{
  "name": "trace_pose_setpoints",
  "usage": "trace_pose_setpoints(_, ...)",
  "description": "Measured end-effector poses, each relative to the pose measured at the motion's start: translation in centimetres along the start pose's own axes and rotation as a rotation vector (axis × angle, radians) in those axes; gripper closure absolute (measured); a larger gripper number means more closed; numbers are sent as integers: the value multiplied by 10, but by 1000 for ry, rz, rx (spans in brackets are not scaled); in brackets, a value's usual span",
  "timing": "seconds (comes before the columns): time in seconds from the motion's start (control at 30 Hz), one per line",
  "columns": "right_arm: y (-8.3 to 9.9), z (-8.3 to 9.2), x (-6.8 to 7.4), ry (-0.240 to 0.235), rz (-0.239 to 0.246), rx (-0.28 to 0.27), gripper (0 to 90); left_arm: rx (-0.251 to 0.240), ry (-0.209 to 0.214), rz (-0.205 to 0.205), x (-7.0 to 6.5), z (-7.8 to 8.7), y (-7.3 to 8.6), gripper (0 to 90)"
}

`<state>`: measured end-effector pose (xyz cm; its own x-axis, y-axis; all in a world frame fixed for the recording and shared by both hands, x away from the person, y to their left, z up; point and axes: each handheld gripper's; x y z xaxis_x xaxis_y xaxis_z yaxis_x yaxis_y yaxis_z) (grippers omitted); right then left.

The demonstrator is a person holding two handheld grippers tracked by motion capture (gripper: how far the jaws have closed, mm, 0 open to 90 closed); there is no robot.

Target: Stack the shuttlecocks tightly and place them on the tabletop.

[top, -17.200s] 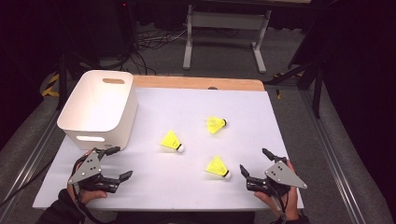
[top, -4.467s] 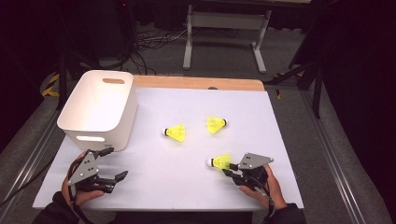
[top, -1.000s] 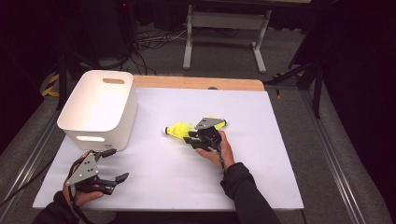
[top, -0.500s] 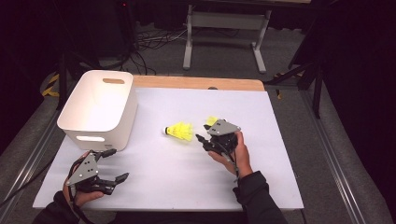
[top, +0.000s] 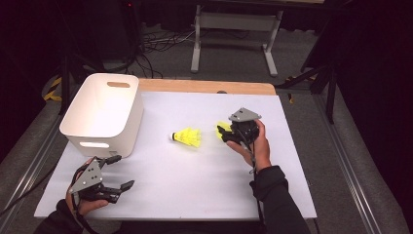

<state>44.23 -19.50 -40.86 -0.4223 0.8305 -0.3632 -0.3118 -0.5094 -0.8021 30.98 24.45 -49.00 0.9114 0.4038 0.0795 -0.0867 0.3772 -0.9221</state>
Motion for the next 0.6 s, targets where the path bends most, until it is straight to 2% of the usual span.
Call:
trace_pose_setpoints(0.1, -5, -19, 0, 1, 1, 63, 299, -1, 0, -2, 0, 1, 0, 105)
trace_pose_setpoints(0.17, -5, -38, 3, 19, 24, 118, 308, -4, 2, -3, 0, 1, 0, 105)
trace_pose_setpoints(0.2, -5, -38, 3, 19, 24, 118, 308, -4, 2, -3, 0, 1, 0, 105)
trace_pose_setpoints(0.23, -4, -47, 4, 33, 31, 155, 317, -6, 3, -3, 0, 1, 0, 105)
trace_pose_setpoints(0.27, -4, -47, 4, 33, 31, 155, 317, -10, 3, -1, 0, 1, 0, 105)
trace_pose_setpoints(0.3, -3, -55, 5, 41, 45, 178, 377, -12, 4, 0, 0, 1, 0, 105)
trace_pose_setpoints(0.37, -3, -58, 6, 44, 56, 190, 395, -11, 5, -3, 0, 2, -1, 105)
trace_pose_setpoints(0.4, -3, -62, 6, 73, 74, 211, 449, -14, 7, -1, 0, 1, -1, 105)
trace_pose_setpoints(0.5, -2, -66, 4, 68, 73, 229, 515, -15, 11, -2, -1, 1, -1, 105)
trace_pose_setpoints(0.53, -2, -68, 4, 78, 85, 248, 605, -15, 12, -2, -1, 1, -1, 105)
trace_pose_setpoints(0.6, -2, -69, 3, 97, 109, 255, 683, -17, 14, 0, 0, 2, -1, 106)
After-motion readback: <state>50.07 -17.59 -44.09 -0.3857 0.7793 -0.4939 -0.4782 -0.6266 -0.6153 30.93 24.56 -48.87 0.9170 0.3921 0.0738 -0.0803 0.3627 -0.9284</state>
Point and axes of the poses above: each handheld gripper's, and its own axes: z roughly backward along the jaws, y roughly out of its underside, x roughly to its left, and after that the axes turned 11 degrees about y, right-handed
